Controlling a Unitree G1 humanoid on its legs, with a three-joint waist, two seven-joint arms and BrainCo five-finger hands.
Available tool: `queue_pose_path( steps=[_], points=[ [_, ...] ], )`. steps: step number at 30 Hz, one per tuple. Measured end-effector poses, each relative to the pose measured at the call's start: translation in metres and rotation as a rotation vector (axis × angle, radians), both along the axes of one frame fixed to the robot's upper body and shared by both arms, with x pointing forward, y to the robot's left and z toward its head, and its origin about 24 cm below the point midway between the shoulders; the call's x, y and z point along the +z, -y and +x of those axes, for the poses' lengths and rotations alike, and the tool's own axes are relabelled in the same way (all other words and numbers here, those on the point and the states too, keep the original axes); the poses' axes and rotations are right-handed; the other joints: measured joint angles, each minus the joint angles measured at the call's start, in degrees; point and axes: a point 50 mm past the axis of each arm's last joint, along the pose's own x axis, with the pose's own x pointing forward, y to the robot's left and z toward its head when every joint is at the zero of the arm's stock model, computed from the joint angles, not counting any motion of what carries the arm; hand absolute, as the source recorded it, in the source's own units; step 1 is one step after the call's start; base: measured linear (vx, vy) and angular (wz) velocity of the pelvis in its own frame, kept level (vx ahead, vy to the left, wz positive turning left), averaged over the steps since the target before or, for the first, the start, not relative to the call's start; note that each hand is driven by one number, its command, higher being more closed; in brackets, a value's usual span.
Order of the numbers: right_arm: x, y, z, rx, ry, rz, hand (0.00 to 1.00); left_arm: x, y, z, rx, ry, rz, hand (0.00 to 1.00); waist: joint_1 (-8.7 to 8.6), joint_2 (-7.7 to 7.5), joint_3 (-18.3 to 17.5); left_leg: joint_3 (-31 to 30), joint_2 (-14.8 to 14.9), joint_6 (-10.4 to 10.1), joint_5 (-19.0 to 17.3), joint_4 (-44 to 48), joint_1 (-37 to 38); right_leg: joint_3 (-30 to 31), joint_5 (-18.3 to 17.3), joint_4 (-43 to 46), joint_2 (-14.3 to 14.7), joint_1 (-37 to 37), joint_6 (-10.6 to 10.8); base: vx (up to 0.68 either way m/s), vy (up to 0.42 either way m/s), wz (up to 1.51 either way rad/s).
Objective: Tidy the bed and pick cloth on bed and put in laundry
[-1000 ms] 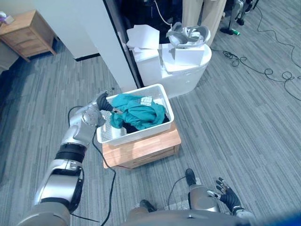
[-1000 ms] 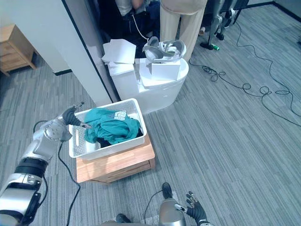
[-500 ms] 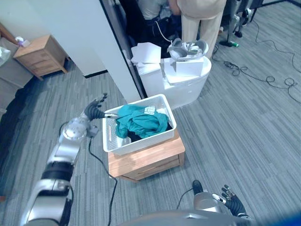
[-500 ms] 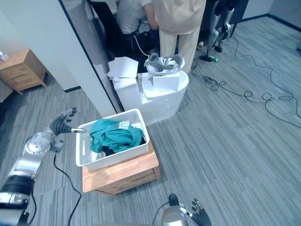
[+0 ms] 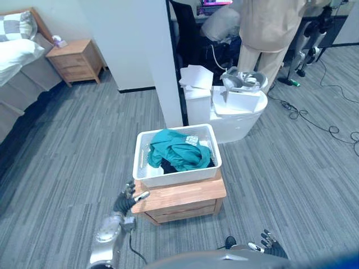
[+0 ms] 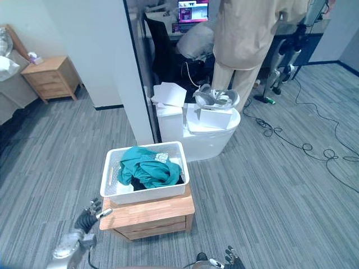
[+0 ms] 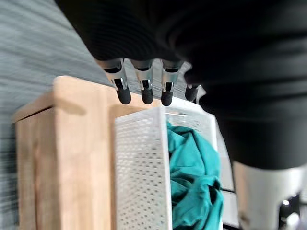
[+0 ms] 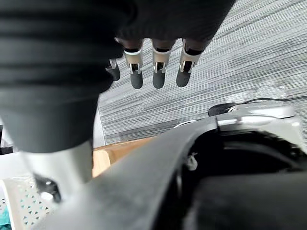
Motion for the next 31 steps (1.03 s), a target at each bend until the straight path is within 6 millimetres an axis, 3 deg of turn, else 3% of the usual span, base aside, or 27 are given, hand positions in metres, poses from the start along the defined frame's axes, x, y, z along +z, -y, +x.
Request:
queue_pose_path(
  steps=[4, 9, 11, 16, 21, 31],
  points=[
    [0.0, 0.001, -0.002, -0.021, -0.004, -0.002, 0.0, -0.02, 0.014, -0.023, 0.119, -0.066, -0.153, 0.0, 1.07, -0.25, -0.5, -0.2, -0.3, 0.0, 0.0, -0.7, 0.9, -0.4, -0.8, 0.3, -0.1, 0.4, 0.2, -0.04, -0.023, 0.05],
    [0.0, 0.002, -0.001, -0.131, 0.019, 0.014, 0.0, -0.052, 0.038, -0.075, 0.264, -0.256, -0.301, 0.0, 1.45, -0.38, -1.6, -1.0, -0.4, -0.1, 0.1, -1.7, 1.4, -1.3, -1.4, 0.2, 0.0, 1.1, 0.4, 0.01, -0.019, 0.09],
    [-0.001, 0.001, -0.003, -0.167, 0.019, 0.022, 0.0, -0.061, 0.047, -0.097, 0.287, -0.355, -0.313, 0.0, 2.76, -0.52, -1.7, -1.1, -0.4, -0.2, 0.2, -2.2, 1.9, -1.6, -1.6, 0.2, 0.1, 1.5, 0.4, 0.01, -0.018, 0.07],
    [-0.004, -0.001, 0.0, -0.176, 0.009, 0.029, 0.0, -0.063, 0.047, -0.102, 0.295, -0.418, -0.269, 0.0, 4.16, -0.53, -1.8, -1.6, -0.5, -0.2, 0.2, -2.5, 2.1, -2.4, -2.1, 0.2, 0.0, 2.1, 0.7, 0.01, -0.013, 0.08],
    [-0.005, -0.001, 0.007, -0.182, 0.01, 0.026, 0.0, -0.067, 0.049, -0.104, 0.3, -0.466, -0.292, 0.0, 4.32, -0.27, -2.0, -1.8, -1.1, -0.3, 0.3, -3.4, 2.9, -2.6, -2.3, 0.2, 0.0, 2.6, 0.9, 0.0, -0.005, 0.0],
    [-0.009, -0.001, 0.011, -0.186, -0.035, 0.034, 0.0, -0.068, 0.048, -0.093, 0.147, -0.497, -0.288, 0.0, 4.38, -0.48, -2.1, -3.0, -1.2, -0.3, 0.3, -3.6, 2.8, -3.8, -2.3, -0.4, -0.1, 3.0, 1.0, -0.02, -0.029, 0.05]
  ],
)
